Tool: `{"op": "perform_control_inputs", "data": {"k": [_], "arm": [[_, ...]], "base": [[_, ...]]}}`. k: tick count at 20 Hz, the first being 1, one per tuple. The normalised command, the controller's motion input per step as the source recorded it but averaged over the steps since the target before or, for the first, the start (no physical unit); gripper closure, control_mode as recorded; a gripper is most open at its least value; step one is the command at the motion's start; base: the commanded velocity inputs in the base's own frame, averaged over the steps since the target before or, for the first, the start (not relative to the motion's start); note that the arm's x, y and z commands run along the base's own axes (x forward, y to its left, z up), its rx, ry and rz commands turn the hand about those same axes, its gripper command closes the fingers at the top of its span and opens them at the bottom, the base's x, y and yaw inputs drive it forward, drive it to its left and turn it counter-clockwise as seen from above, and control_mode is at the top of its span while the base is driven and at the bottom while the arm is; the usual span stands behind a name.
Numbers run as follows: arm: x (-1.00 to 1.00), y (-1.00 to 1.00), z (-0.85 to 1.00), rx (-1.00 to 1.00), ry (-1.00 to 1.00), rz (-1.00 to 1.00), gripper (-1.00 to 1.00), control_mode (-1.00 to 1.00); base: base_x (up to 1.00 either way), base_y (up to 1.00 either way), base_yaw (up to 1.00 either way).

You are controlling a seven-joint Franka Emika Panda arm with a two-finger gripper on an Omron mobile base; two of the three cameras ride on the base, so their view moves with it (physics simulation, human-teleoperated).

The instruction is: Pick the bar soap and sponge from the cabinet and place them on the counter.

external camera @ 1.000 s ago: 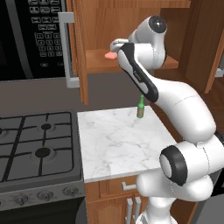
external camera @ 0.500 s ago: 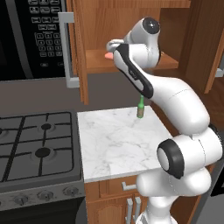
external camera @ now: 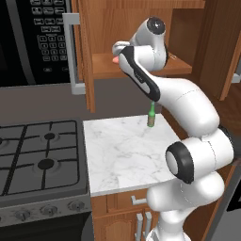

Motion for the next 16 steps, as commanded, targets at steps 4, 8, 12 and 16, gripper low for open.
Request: {"op": "perform_control_inputs", "data": {"k": [4, 8, 12, 16], "arm": [[0.24, 0.06, 0.00, 0.00, 0.06, -0.04, -1.00, -1.00], [0.26, 0.06, 0.00, 0.00, 0.07, -0.04, -1.00, -1.00], [0.25, 0.10, 0.00, 0.00, 0.06, -0.03, -1.00, -1.00], [0.24, 0.13, 0.00, 0.00, 0.05, -0.02, -1.00, -1.00]], "base": [[0.00, 0.00, 0.00], [0.00, 0.00, 0.00], [0.00, 0.00, 0.00], [0.00, 0.00, 0.00]]}}
